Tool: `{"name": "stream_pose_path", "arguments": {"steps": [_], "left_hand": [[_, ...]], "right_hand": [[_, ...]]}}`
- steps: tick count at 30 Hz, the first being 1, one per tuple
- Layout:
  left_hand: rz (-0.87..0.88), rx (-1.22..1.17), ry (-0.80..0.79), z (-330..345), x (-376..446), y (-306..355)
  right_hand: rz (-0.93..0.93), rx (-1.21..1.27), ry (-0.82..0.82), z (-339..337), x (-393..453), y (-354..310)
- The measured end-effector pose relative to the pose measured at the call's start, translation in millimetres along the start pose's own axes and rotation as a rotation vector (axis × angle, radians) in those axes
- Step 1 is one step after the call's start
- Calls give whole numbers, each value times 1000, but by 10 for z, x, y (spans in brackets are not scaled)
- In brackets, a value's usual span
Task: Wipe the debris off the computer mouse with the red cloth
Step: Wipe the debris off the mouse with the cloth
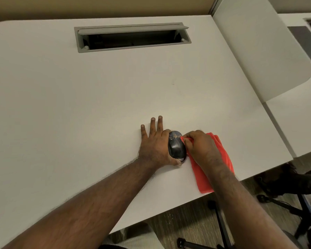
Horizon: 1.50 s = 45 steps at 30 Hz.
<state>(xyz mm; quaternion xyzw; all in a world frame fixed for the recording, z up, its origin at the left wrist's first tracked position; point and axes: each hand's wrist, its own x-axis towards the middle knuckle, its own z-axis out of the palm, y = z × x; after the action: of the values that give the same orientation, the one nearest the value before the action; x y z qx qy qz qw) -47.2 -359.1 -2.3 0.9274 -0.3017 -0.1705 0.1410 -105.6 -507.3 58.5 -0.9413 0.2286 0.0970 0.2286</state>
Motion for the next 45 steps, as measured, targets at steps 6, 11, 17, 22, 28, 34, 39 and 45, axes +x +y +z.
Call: {"name": "stream_pose_path", "arguments": {"steps": [6, 11, 17, 22, 28, 34, 39, 45], "left_hand": [[1, 7, -28, -4, 22, 2], [-5, -17, -13, -23, 7, 11], [-20, 4, -12, -17, 5, 18], [-14, -16, -10, -10, 11, 14], [-26, -29, -17, -10, 10, 18], [-20, -33, -48, -52, 4, 14], [-30, -40, -38, -60, -13, 24], [-27, -34, -22, -49, -17, 21]], "right_hand": [[-75, 40, -31, 10, -45, -16], [4, -19, -28, -28, 201, -147], [-19, -110, -109, -111, 120, -152], [10, -118, -100, -132, 157, -232], [-10, -181, -118, -105, 188, -250], [16, -123, -64, -79, 293, -310], [1, -156, -134, -100, 361, -309], [9, -145, -101, -116, 425, -316]]}}
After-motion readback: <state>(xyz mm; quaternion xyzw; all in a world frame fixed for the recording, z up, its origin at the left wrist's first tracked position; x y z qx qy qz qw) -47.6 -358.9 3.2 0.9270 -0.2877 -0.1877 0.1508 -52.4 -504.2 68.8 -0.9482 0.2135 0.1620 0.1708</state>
